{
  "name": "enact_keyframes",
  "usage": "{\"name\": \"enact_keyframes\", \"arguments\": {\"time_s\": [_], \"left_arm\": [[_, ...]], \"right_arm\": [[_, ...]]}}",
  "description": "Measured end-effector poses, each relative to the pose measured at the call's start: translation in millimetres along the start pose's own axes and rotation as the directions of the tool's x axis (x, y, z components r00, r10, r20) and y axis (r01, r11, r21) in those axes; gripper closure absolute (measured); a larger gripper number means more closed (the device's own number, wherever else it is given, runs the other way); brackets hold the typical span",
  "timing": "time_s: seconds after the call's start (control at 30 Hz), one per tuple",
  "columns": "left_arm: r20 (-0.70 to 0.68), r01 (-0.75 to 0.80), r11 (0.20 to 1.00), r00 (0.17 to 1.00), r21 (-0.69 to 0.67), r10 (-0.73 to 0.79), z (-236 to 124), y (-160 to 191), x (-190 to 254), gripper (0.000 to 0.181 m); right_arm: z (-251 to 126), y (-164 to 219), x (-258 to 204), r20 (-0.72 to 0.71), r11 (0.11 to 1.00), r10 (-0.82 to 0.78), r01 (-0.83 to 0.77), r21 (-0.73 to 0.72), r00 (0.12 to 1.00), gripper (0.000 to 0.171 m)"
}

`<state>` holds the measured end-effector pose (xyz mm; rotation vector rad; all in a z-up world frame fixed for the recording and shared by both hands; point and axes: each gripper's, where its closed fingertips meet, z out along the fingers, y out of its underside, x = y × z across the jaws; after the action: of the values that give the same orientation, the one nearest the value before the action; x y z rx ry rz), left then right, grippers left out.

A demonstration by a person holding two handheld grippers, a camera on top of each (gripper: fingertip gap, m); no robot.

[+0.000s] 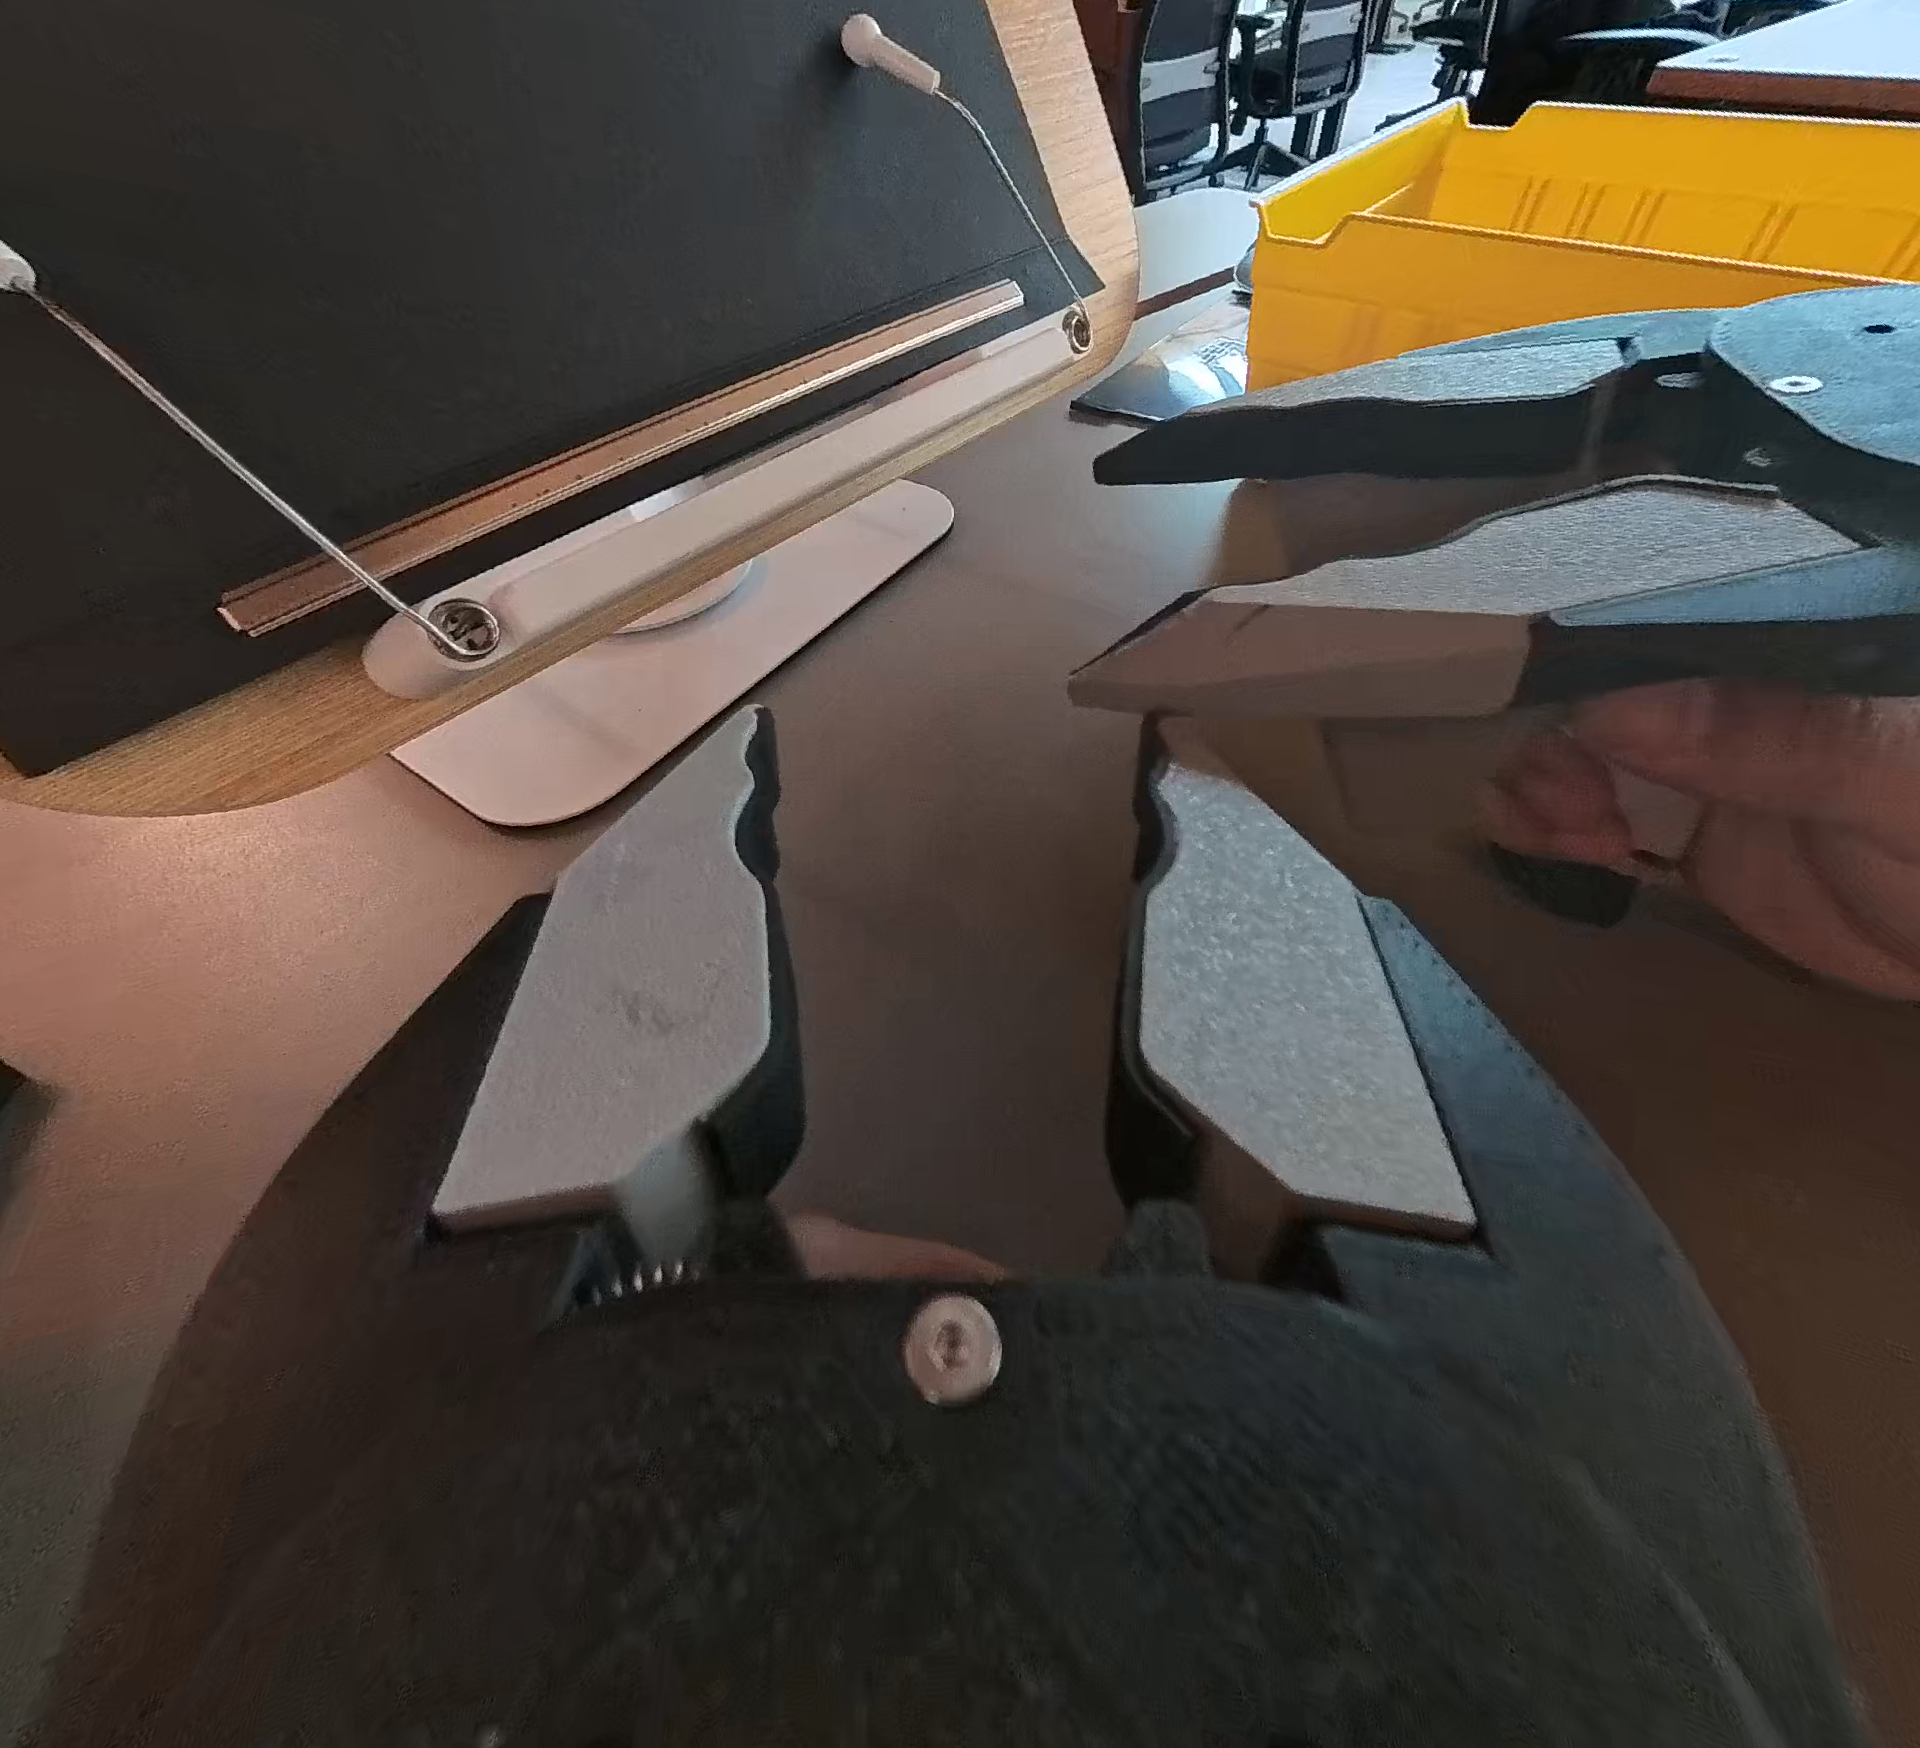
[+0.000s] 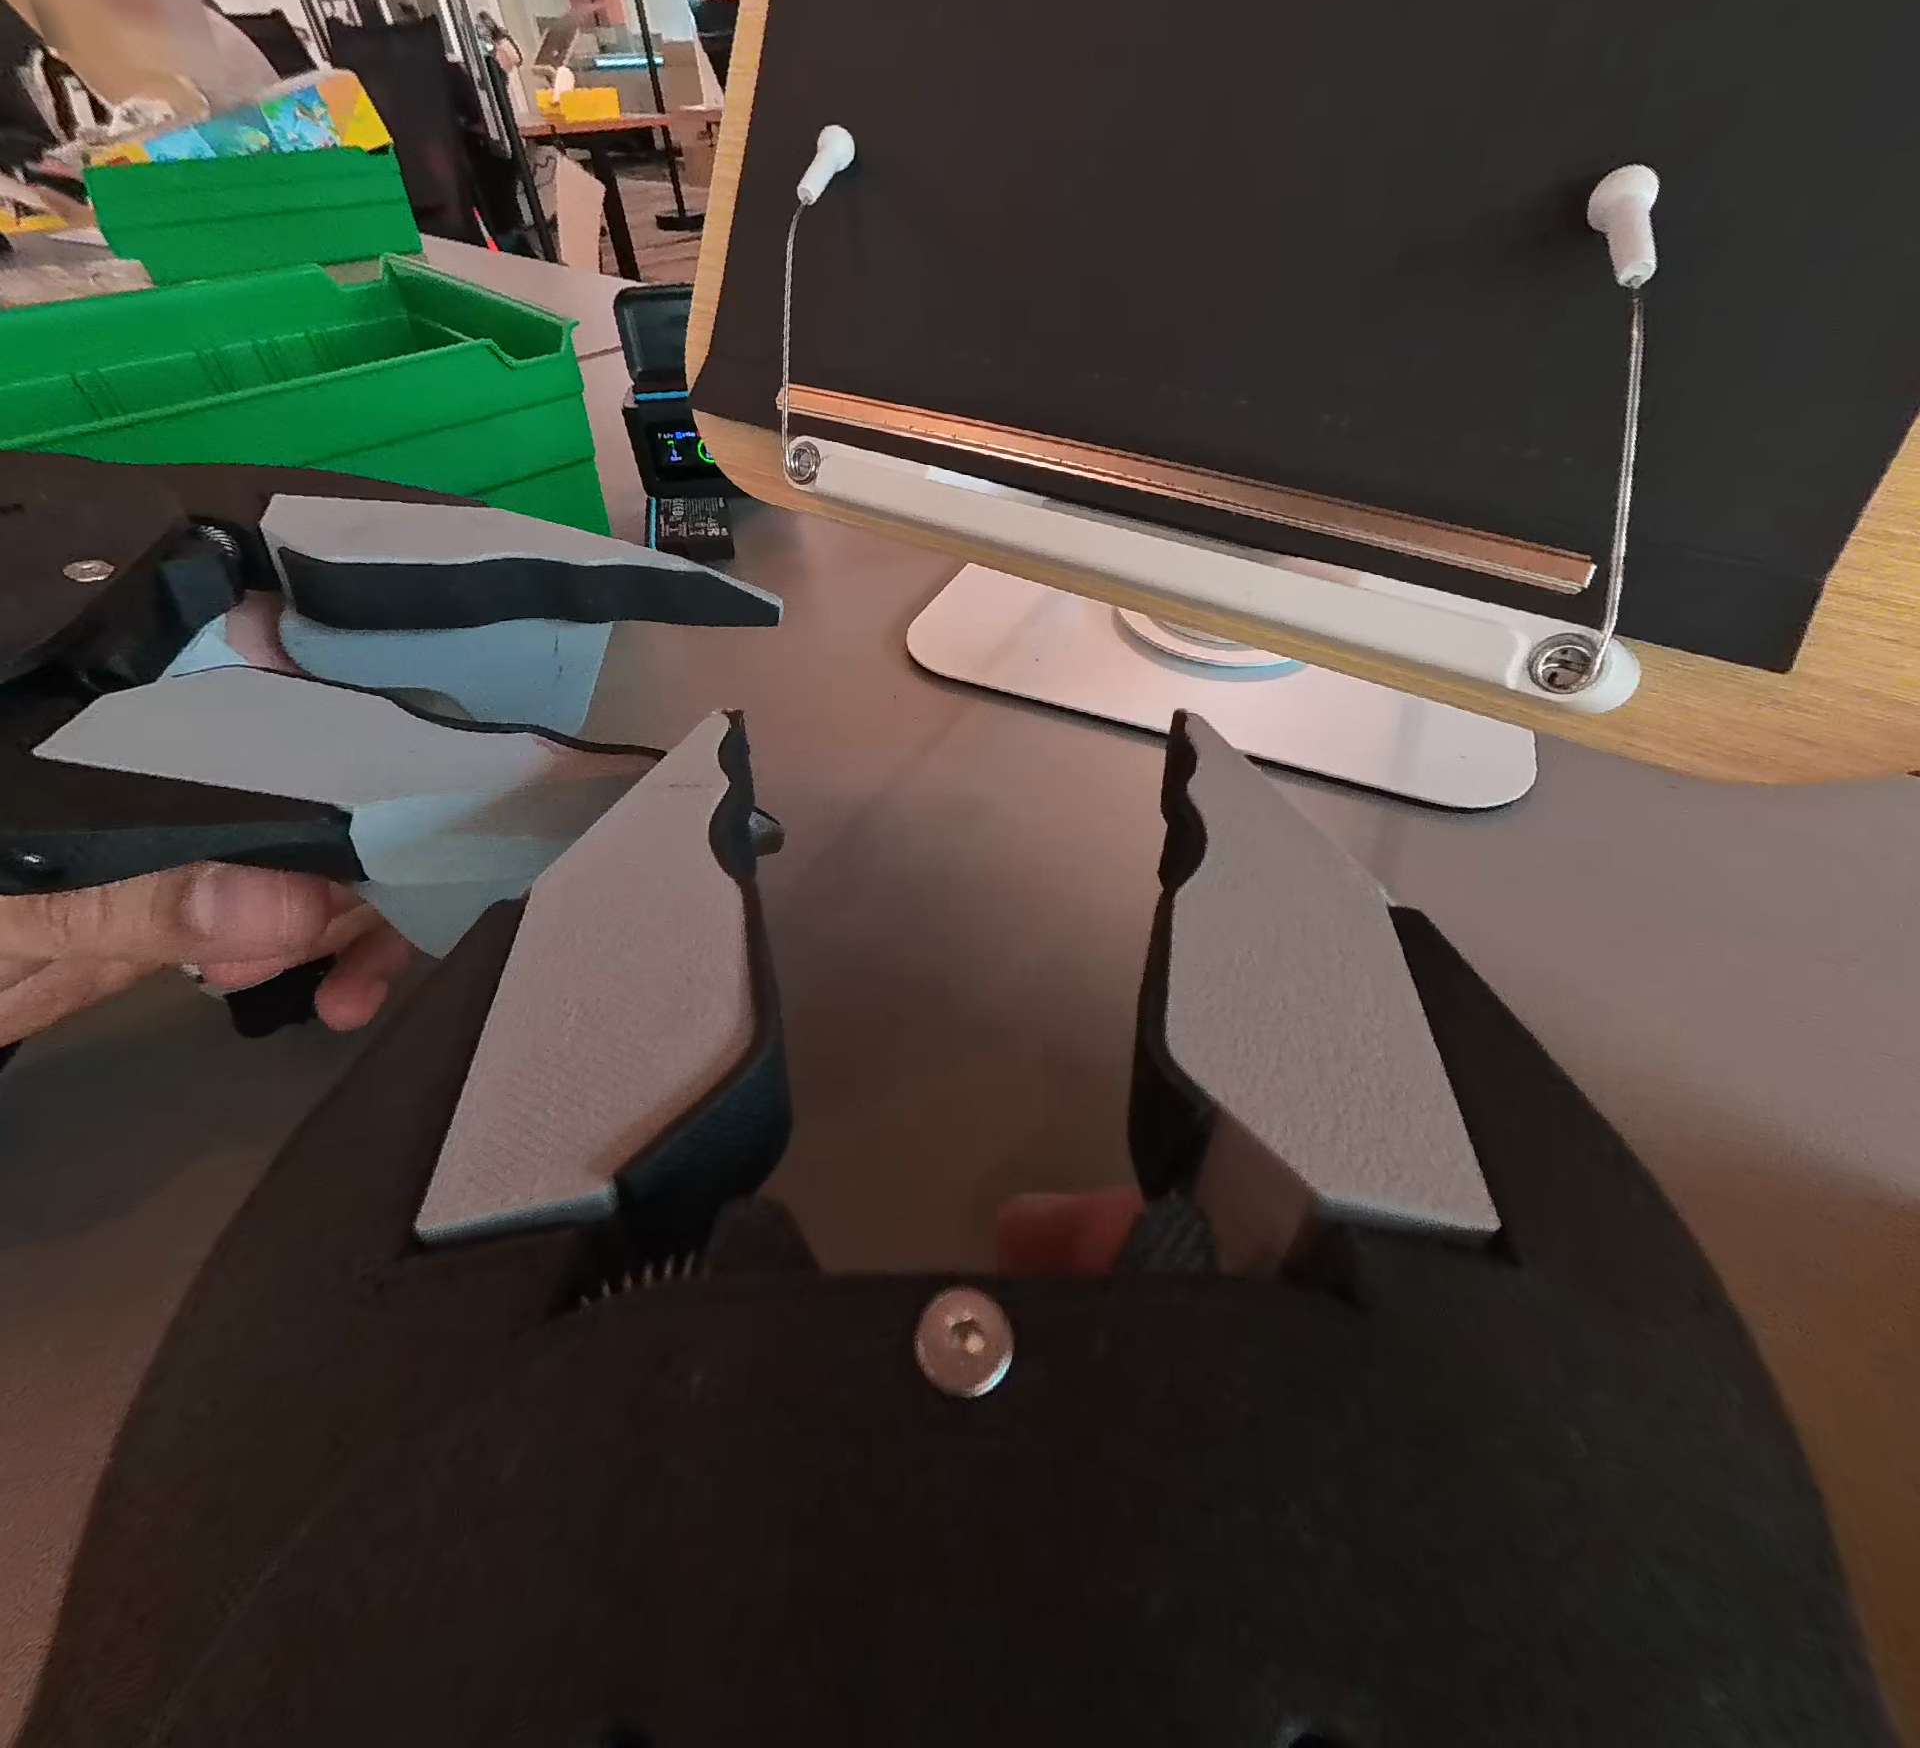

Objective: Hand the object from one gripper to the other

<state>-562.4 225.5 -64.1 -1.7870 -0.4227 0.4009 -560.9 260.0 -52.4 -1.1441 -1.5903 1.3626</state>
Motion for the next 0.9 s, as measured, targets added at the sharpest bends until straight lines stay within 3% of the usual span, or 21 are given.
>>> {"name": "enact_keyframes", "arguments": {"time_s": [0.73,0.83,0.9], "left_arm": [[0.013,-0.027,0.999,1.000,-0.017,0.027,0.8,2.0,2.3,0.119],[0.007,-0.022,0.999,1.000,-0.026,0.022,-1.0,3.6,1.9,0.118],[0.014,-0.042,0.998,0.999,-0.043,0.043,-6.0,6.0,0.3,0.109]], "right_arm": [[2.9,1.2,-3.1,-0.001,1.000,-0.011,0.011,-0.009,1.000,0.099],[4.0,2.3,-5.2,0.019,1.000,-0.007,0.007,-0.017,1.000,0.097],[4.4,2.9,-9.5,0.053,1.000,-0.008,0.009,-0.021,0.999,0.089]]}}
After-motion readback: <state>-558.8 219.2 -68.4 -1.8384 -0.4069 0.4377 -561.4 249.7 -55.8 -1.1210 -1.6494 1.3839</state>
